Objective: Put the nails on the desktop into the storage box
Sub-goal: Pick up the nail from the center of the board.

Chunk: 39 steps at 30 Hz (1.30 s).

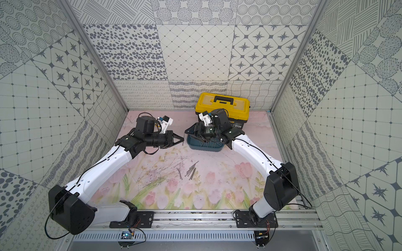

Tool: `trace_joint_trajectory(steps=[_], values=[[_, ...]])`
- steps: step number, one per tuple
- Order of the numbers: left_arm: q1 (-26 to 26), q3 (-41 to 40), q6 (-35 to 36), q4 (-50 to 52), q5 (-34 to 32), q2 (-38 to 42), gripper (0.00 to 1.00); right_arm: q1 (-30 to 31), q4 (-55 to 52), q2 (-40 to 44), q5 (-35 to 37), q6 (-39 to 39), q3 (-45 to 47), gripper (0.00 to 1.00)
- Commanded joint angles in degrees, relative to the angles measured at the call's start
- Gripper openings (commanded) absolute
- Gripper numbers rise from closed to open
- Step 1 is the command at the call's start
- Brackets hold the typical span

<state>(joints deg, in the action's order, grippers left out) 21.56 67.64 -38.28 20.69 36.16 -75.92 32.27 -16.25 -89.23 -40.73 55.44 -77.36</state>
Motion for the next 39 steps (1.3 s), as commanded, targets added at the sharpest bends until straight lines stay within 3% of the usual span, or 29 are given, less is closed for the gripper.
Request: trace_joint_trajectory(steps=[1,16,21,24,26,27,31,34,36,37,39], values=[[-0.29,-0.22,-6.48,-8.37,7.37,-0.25,0.0,0.58,4.83,-1.09,-1.19,2.12,-2.62,0.54],[-1.15,-0.65,-6.63,-9.44,8.78,-0.28,0.0,2.26,6.07,-3.52,-0.92,3.03,-4.36,0.29],[-1.93,-0.74,-6.72,-9.67,9.27,-0.28,0.0,2.44,6.19,-3.58,0.04,3.32,-4.38,0.14],[-2.42,-1.0,-6.78,-9.62,9.47,-0.35,0.0,2.57,6.23,-3.82,0.36,3.44,-4.46,0.0],[-2.93,-0.95,-7.01,-9.87,10.45,-0.65,0.0,2.57,6.23,-3.92,0.44,3.53,-4.46,0.0],[-3.14,-0.85,-7.18,-10.12,11.24,-0.9,0.03,2.62,6.17,-3.89,0.59,3.47,-4.49,0.0],[-4.77,-0.79,-7.49,-10.3,11.79,-0.44,0.52,2.4,5.21,-4.05,1.7,2.33,-5.03,0.0],[-6.47,-0.8,-7.34,-10.19,11.77,1.06,0.7,1.62,1.74,-4.94,2.4,-0.47,-7.12,0.0],[-6.87,-0.27,-6.11,-8.6,11.49,1.61,0.92,0.84,-2.09,-6.1,3.02,-3.13,-9.53,0.0],[-6.88,0.07,-5.15,-7.32,11.09,1.83,0.99,0.26,-4.32,-6.86,3.3,-4.78,-10.7,0.0],[-6.94,0.59,-3.1,-4.25,9.63,2.5,0.99,-1.19,-10.1,-8.93,4.54,-8.63,-13.76,0.0]])
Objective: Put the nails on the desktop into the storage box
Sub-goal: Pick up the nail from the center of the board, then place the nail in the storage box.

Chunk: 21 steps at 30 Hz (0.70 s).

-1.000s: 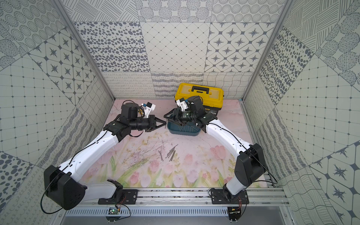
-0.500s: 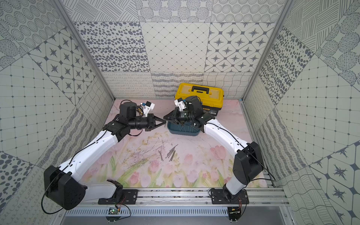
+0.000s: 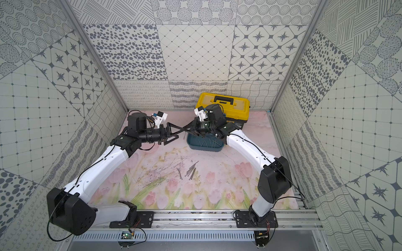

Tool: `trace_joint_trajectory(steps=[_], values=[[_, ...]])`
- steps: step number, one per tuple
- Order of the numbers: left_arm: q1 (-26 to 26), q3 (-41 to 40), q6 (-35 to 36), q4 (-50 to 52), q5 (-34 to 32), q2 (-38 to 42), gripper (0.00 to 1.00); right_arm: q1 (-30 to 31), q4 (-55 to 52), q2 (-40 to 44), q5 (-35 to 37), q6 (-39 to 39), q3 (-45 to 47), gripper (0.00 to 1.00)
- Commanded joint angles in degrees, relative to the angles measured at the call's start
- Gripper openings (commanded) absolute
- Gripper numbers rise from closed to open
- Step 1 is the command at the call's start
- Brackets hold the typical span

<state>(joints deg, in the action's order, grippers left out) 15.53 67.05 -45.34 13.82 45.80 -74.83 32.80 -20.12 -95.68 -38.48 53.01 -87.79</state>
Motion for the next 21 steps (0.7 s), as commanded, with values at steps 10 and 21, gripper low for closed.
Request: trace_joint_trajectory(steps=[10,21], values=[[-0.85,-1.24,14.4,19.09,-10.93,7.32,1.0,-7.54,-32.56,-14.67,17.53,-26.19,-22.5,0.0],[-0.87,-4.31,18.75,24.75,-14.33,7.6,1.0,-8.32,-35.74,-21.26,33.36,-36.49,-23.52,0.0]])
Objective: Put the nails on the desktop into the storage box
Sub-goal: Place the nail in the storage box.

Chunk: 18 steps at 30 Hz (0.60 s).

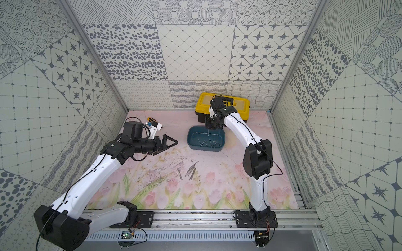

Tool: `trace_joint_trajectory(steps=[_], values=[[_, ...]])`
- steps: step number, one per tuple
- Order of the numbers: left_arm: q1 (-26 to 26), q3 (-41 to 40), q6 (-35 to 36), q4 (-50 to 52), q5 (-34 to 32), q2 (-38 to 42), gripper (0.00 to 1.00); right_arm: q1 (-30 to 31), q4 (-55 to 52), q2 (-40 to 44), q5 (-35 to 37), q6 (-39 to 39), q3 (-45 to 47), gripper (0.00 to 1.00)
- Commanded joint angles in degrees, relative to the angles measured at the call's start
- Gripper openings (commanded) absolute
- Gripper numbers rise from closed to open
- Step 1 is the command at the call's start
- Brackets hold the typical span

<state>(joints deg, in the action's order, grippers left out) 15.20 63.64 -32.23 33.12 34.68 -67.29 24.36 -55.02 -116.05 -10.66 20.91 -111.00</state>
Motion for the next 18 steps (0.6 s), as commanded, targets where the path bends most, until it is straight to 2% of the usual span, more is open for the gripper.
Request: trace_joint_trajectory(steps=[1,5,18], values=[[-0.48,-1.27,5.76,5.05,-2.99,0.08,1.0,0.15,-0.79,-1.22,6.28,-5.03,-0.15,0.0],[0.17,-2.19,6.22,4.77,-3.14,-0.96,0.99,0.13,-0.47,-2.75,8.88,-7.28,0.86,0.0],[4.77,-3.34,9.76,5.85,-3.8,-4.45,0.99,0.08,4.27,-5.43,10.76,-8.34,6.79,0.0]])
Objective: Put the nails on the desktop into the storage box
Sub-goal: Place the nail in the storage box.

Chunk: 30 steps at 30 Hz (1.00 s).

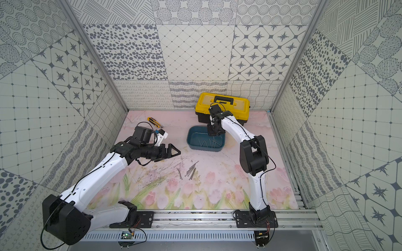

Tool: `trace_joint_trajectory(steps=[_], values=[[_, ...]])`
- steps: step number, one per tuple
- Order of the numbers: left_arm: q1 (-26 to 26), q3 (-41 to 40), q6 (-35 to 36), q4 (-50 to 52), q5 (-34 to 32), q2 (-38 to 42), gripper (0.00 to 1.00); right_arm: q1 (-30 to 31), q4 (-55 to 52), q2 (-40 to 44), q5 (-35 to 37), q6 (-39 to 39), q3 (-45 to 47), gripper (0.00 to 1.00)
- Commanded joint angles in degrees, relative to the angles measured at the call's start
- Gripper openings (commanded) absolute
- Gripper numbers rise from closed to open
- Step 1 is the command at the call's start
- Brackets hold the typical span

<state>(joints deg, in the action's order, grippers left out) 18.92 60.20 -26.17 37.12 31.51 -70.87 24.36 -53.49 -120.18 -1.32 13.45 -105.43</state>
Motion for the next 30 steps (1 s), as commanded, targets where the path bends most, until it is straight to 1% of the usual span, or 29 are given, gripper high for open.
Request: trace_joint_trajectory(steps=[1,16,27,30], values=[[1.07,0.1,3.82,1.82,-0.65,-0.86,1.0,0.12,2.96,-1.47,1.67,-0.82,1.53,0.0],[1.36,0.8,4.55,2.01,-0.3,-2.28,1.0,-0.14,7.16,-1.72,3.16,-0.03,8.04,0.0],[1.47,0.4,3.98,2.1,-1.15,-2.28,1.0,-0.76,7.58,-2.21,3.89,0.63,9.51,0.0],[1.48,0.24,3.68,2.09,-1.34,-2.05,1.0,-0.99,7.56,-2.34,3.75,0.66,9.93,0.03]])
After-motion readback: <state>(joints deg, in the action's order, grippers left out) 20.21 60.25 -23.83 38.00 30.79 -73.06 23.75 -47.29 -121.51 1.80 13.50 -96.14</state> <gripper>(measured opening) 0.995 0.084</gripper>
